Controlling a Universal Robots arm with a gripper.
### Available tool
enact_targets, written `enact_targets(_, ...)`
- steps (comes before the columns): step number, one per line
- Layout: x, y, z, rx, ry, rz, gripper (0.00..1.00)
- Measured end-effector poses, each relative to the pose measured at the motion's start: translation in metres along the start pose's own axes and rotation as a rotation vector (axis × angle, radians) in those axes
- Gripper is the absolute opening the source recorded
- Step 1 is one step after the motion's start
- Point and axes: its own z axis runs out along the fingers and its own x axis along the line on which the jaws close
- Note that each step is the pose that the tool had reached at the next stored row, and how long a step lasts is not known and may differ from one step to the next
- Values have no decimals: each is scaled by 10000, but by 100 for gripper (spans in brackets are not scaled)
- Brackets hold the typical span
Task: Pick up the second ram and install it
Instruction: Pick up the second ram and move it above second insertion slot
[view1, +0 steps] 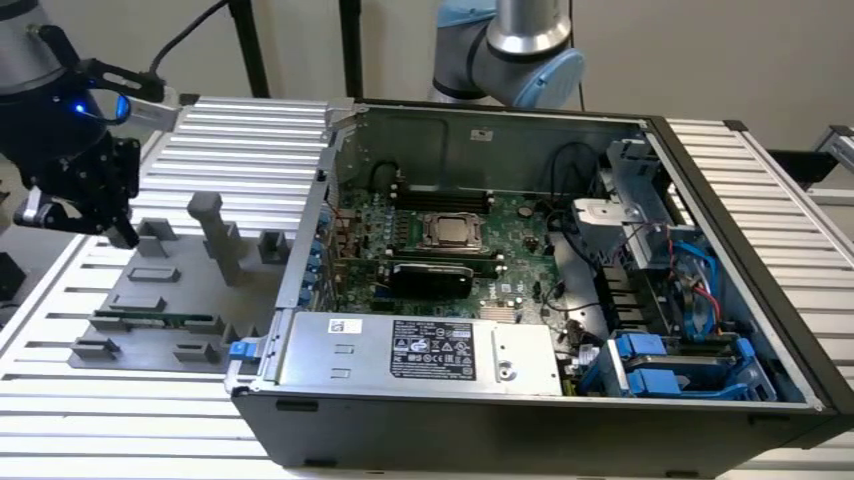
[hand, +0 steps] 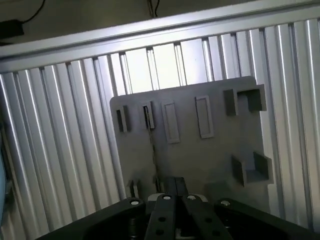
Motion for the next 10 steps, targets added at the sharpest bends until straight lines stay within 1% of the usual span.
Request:
enact_targets(3,-1,1,49,-3,-11,-407,0)
enact_targets(6,1,3,104,-7,-19,-640,0)
enact_targets(7,2,3,119,-22,-17,-650,0)
enact_targets(9,5,3,136,-78,-10,-655,0)
enact_targets(10,7,3,139,-111,-5,-657,100)
